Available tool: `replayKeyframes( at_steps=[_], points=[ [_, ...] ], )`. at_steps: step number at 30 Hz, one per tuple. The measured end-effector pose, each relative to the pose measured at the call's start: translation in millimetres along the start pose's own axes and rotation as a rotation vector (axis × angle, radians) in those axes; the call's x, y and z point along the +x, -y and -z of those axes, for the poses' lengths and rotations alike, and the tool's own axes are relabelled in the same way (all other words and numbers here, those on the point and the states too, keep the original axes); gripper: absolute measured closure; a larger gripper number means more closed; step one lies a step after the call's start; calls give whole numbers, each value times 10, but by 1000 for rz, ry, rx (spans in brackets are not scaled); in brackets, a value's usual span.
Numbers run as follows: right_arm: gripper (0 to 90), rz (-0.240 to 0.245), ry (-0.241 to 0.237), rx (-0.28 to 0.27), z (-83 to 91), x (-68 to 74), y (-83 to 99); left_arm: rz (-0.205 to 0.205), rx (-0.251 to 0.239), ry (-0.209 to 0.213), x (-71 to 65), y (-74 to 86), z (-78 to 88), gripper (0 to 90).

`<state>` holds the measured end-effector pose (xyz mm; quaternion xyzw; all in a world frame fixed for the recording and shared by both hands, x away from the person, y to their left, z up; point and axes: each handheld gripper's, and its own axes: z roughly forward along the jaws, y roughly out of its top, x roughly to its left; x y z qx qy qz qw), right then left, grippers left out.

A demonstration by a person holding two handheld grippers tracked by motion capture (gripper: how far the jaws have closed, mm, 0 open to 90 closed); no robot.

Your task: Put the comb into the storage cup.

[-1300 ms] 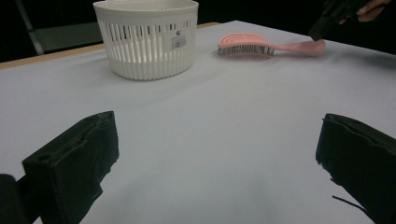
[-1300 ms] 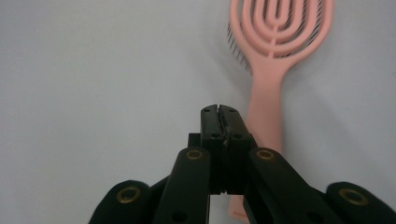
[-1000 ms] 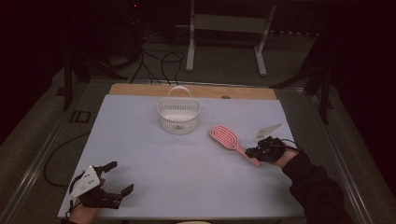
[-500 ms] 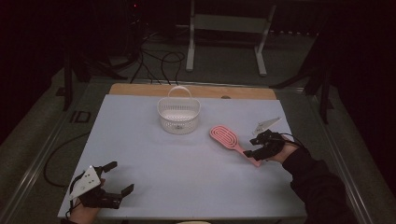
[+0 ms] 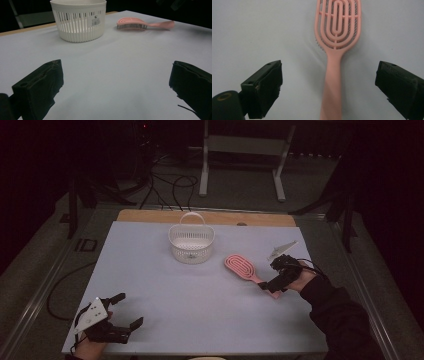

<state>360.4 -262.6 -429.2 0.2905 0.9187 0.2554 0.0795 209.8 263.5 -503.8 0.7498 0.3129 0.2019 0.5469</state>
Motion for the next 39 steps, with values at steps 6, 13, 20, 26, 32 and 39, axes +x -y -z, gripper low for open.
replayKeyframes(
  at_steps=[6,13,20,26,32,39],
  points=[
    [74,2,8,30,-15,-15,-73,0,1,0,0,0,1,2],
    [74,28,24,100,-82,6,-147,2,0,1,1,-1,0,2],
    [74,48,37,140,-183,27,-204,5,2,0,3,2,-1,2],
    [93,56,32,162,-281,23,-219,3,2,0,0,0,1,2],
    [124,36,39,188,-387,9,-226,3,2,0,1,1,0,2],
    [155,11,44,212,-505,-15,-228,2,1,1,0,1,1,2]
  ],
)
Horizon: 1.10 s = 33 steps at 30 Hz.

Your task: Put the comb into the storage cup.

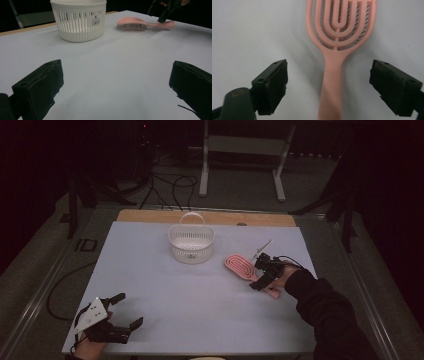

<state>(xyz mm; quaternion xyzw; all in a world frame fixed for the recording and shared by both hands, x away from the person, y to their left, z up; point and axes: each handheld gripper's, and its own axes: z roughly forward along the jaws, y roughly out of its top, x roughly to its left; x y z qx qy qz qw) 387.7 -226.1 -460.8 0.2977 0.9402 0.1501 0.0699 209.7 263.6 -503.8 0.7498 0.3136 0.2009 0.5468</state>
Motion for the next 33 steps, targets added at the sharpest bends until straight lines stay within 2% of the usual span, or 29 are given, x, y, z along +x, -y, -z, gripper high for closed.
replayKeyframes(
  at_steps=[14,17,26,28,33],
  points=[
    [340,-19,16,75,-133,-24,-38,5,-2,3,3,2,-2,2],
    [401,-30,20,84,-143,-27,-54,4,-2,3,3,1,0,2],
    [543,-21,11,122,-219,-49,-80,5,-2,4,5,4,-1,2],
    [575,-43,11,134,-236,-40,-94,0,-2,4,2,1,1,2],
    [634,-57,11,162,-284,-52,-117,3,-2,4,2,3,1,2]
  ],
)
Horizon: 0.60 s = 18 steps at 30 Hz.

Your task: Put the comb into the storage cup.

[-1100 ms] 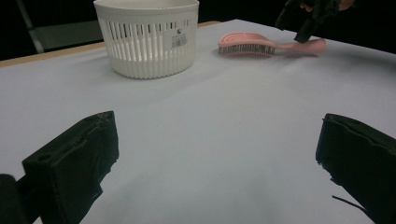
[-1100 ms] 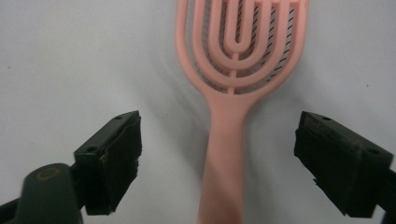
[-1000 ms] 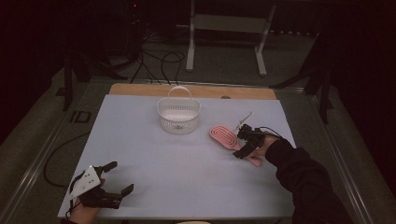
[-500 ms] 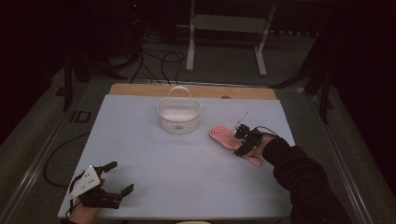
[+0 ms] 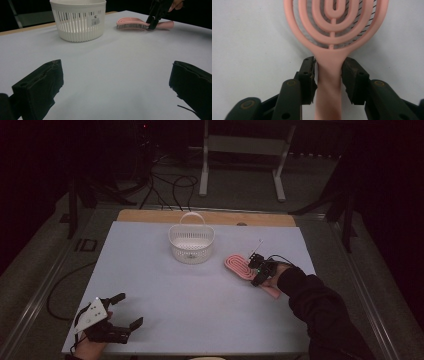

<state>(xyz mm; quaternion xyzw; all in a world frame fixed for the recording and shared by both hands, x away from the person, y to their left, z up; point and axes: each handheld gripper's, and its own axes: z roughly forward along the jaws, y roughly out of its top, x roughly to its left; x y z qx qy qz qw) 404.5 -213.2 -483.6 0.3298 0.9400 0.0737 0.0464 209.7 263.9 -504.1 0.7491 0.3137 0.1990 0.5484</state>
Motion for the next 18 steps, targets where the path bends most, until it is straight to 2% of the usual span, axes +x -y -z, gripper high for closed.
replayKeyframes(
  at_steps=[5,6,9,13,15,18],
  points=[
    [669,14,-4,40,-58,12,-27,0,1,1,2,1,-3,2],
    [674,2,-2,46,-56,21,-35,-3,2,1,-1,0,-1,2],
    [679,8,-2,52,-58,11,-47,-1,0,1,3,1,-3,2],
    [682,-18,-11,60,-63,6,-57,-2,1,3,0,0,-3,2],
    [685,-10,-5,63,-64,9,-58,-2,3,2,1,1,-4,2],
    [687,-23,0,60,-68,28,-59,-3,2,3,-2,0,-3,2]
  ],
)
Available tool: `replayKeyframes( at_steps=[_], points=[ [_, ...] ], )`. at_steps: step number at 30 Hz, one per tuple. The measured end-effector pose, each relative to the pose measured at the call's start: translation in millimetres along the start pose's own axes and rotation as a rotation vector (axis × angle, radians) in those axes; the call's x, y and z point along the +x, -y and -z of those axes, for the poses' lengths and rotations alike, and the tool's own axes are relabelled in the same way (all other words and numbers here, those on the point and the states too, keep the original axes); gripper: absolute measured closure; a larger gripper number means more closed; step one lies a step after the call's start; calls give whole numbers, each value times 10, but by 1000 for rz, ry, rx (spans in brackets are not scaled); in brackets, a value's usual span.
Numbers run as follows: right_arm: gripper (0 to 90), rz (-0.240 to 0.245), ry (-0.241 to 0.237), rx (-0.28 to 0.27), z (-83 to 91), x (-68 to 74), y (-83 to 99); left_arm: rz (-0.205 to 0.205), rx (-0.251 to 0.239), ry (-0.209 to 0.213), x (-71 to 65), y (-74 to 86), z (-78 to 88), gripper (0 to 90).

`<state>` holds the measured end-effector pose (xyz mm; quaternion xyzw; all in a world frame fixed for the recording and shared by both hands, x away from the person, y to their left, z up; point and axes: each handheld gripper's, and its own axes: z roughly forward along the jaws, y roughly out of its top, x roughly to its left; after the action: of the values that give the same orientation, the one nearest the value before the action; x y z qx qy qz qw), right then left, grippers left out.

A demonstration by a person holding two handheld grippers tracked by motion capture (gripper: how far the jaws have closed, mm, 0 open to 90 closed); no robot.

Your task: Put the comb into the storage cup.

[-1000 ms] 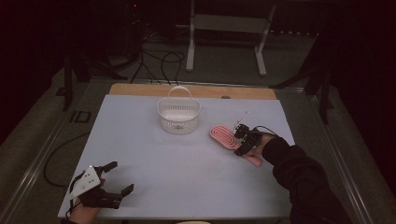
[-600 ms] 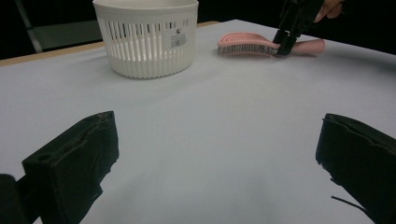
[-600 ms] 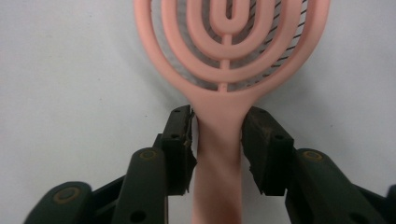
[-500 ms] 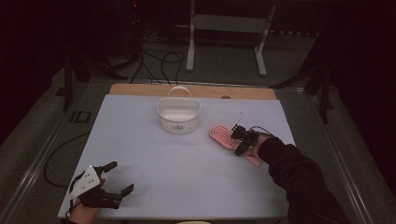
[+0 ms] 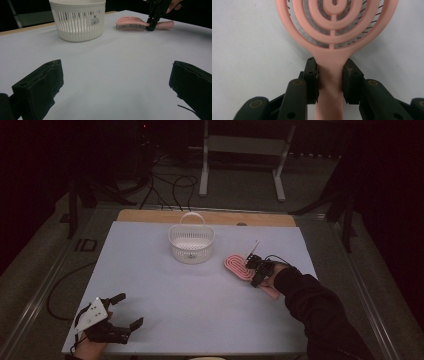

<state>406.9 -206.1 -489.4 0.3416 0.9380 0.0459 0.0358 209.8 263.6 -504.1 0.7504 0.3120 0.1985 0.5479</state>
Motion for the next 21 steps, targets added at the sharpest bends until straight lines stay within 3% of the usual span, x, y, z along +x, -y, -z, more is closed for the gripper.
replayKeyframes(
  at_steps=[1,4,8,12,16,21],
  points=[
    [688,-6,3,2,1,11,-1,-1,1,1,2,0,-1,2],
    [690,35,13,0,1,9,5,-2,4,1,-1,2,-1,2],
    [695,23,32,-5,2,47,10,1,2,1,4,4,-4,2],
    [699,38,51,-34,2,72,53,0,5,5,-1,5,-7,2],
    [702,10,46,-79,-2,69,113,5,5,1,1,8,-7,2],
    [703,22,58,-128,-4,82,176,4,5,1,2,6,-10,2]
  ],
)
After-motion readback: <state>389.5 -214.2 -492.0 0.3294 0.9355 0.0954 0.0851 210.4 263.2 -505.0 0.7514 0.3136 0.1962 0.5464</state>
